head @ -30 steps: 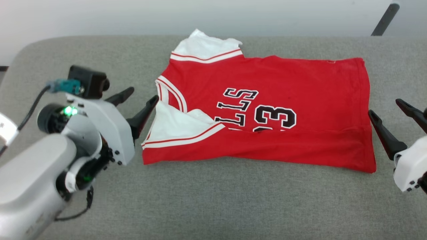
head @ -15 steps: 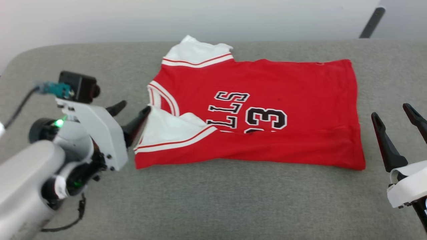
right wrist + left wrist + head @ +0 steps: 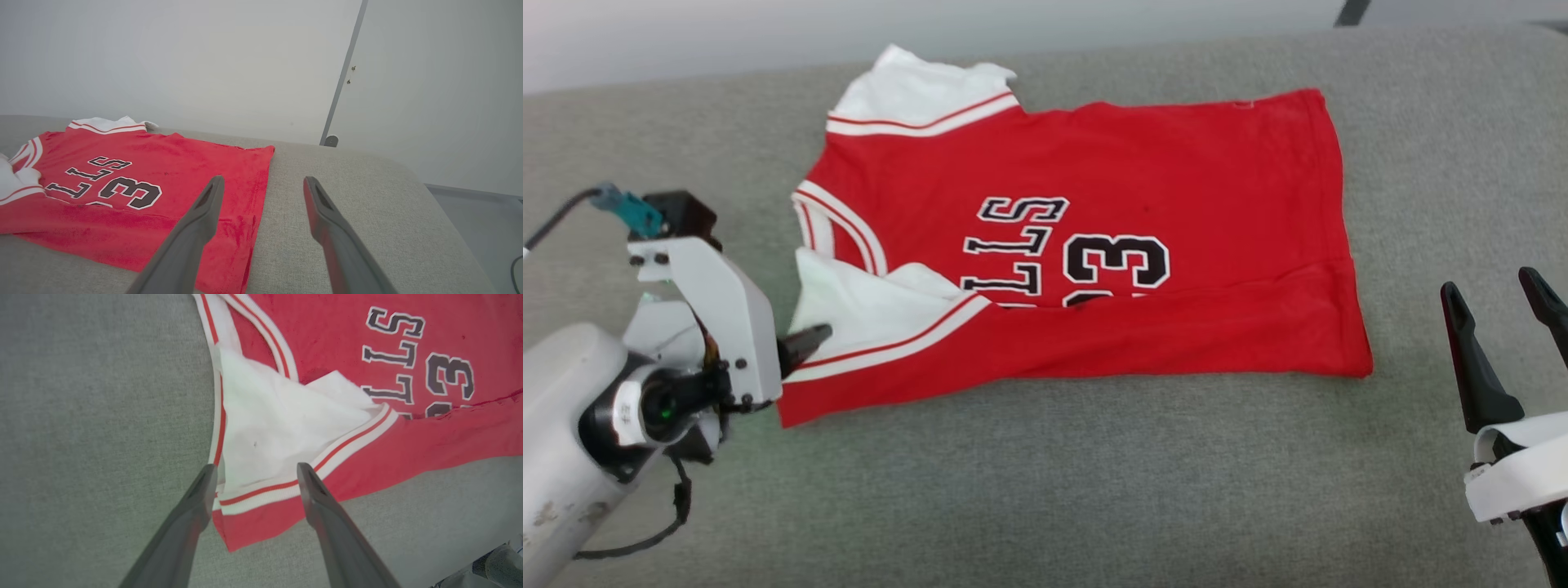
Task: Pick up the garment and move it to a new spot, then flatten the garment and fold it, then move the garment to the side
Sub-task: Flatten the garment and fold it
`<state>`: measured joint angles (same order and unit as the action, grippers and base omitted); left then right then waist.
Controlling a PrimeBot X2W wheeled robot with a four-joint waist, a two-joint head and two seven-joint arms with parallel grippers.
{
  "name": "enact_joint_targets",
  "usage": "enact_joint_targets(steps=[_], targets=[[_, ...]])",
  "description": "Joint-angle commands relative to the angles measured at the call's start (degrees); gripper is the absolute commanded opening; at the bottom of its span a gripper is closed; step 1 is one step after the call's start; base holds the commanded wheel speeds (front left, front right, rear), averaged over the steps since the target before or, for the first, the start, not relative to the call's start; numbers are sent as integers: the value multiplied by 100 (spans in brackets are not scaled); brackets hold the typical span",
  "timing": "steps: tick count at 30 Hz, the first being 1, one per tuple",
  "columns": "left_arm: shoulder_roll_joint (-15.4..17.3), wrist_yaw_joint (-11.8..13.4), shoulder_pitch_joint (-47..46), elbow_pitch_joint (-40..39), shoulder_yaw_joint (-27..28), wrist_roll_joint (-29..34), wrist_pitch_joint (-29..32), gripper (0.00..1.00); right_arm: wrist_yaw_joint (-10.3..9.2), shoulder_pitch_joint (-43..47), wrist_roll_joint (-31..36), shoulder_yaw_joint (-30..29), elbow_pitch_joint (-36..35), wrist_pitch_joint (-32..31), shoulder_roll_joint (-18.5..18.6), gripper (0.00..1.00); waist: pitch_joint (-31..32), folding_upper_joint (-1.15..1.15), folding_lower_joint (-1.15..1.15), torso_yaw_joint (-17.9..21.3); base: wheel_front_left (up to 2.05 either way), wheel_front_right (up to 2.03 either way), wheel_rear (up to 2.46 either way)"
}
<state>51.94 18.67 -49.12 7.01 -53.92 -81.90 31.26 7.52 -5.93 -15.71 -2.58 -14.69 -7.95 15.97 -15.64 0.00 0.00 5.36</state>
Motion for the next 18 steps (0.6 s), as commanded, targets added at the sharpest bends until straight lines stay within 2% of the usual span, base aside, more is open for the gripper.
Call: enact_joint_targets(steps=[1, 10, 16, 17, 18], targets=[[-32, 10, 35, 75, -40, -36, 109, 100, -6, 67, 17, -49, -23, 38, -57, 100, -179, 0, 0, 148, 0, 0, 0], [-238, 139, 88, 599, -223, -272, 650, 100, -6, -23, 28, -103, -82, -31, -159, 100, -352, 0, 0, 147, 0, 0, 0], [-492, 98, 164, 998, -324, -373, 783, 99, -6, -87, 12, -59, -113, -137, -192, 100, -444, 0, 0, 98, 0, 0, 0], [-543, 86, 185, 1076, -314, -414, 789, 47, -6, -105, -7, -45, -123, -159, -193, 100, -459, 0, 0, 90, 0, 0, 0], [-584, 58, 197, 1137, -326, -424, 804, 22, -6, -121, -22, -33, -131, -186, -190, 100, -473, 0, 0, 82, 0, 0, 0]])
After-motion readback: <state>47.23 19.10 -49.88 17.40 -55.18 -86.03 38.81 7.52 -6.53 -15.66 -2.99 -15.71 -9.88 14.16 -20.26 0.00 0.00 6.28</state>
